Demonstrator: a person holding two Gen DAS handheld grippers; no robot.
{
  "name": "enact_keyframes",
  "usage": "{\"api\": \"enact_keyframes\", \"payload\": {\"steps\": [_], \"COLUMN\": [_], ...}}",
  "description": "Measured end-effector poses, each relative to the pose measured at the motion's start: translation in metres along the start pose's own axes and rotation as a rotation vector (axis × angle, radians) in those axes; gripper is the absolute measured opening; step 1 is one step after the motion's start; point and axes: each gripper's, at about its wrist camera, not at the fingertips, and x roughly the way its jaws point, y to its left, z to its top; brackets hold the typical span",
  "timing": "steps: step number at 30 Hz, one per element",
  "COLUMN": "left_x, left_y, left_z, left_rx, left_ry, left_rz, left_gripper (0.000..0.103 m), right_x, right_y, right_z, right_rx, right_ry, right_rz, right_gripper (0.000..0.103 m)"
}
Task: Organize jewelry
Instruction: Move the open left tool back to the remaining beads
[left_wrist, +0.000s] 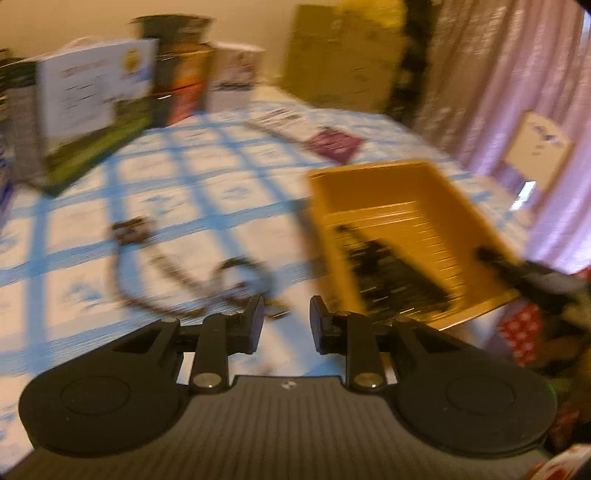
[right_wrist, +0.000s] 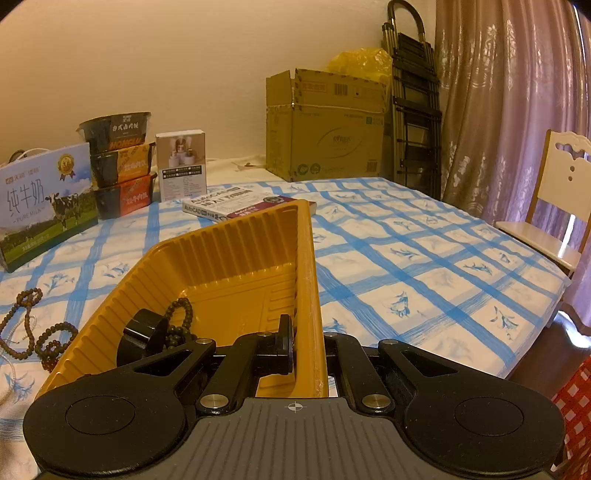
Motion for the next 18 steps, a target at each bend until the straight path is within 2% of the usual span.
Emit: {"api": "enact_keyframes", "payload": {"steps": [2,7,13,18], "left_x": [-0.002,-0.006,-0.002,0.013], "left_y": [0.014,0.032,0.032,0.020], "left_z": [-0.006,-0.020,-0.029,-0.026], "left_rx": [-0.015,-0.017,0.013,0.110], "left_ry": [0.011,0.033,0.053,0.050], "left_rz": [0.052,0.126,0.143,0.122], "left_gripper": [0.024,0.026,0.026,0.027], "right_x": [0.001,0.001,0.001,0.001], "right_y": [0.000,0.000,0.000,0.000], "right_z": [0.000,0.000,0.000,0.000], "right_rx": [-0.001,-0.002,-0.001,-0.001], "right_ry": [0.000,0.001,0.000,0.001], "right_rz": [-0.001,-0.002,-0.002,-0.001], "right_gripper": [0.004,0.004,0.004,0.004]}}
